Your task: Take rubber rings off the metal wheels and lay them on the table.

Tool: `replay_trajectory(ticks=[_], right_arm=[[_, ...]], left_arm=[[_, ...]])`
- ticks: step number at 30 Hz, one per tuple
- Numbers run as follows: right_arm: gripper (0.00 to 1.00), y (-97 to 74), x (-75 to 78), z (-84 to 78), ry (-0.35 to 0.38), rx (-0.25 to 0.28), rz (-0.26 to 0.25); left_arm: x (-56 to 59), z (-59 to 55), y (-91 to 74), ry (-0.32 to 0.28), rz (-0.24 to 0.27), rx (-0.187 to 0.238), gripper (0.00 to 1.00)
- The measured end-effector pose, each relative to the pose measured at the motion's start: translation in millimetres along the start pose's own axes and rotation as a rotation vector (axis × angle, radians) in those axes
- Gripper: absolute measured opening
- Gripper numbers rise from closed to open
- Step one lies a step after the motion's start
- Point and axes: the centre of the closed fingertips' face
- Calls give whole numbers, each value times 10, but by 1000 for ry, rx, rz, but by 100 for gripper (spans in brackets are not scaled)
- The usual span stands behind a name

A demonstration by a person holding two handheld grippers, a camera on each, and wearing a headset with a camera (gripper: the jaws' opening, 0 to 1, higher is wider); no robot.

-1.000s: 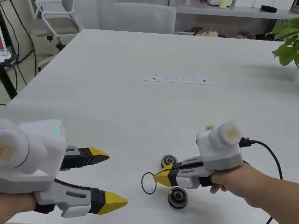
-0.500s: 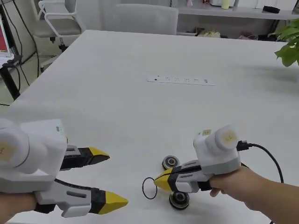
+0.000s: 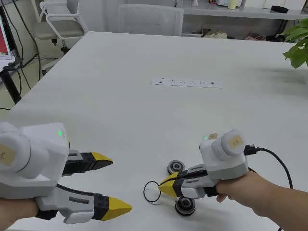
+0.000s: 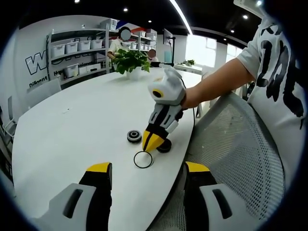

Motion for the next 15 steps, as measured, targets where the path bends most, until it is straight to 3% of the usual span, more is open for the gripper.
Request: replay_trajectory(ticks=[15], right_arm=[[5, -111, 47, 88, 20, 45, -9]], left_arm=[[-21, 2, 16, 2, -5, -14, 57]])
Point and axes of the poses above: the centre of the closed fingertips' face, and the gripper's own axes: y roughly forward along the fingers, x roughly to its right, z roughly out of its top, and after that the axes turned 8 degrees about -z, right-handed
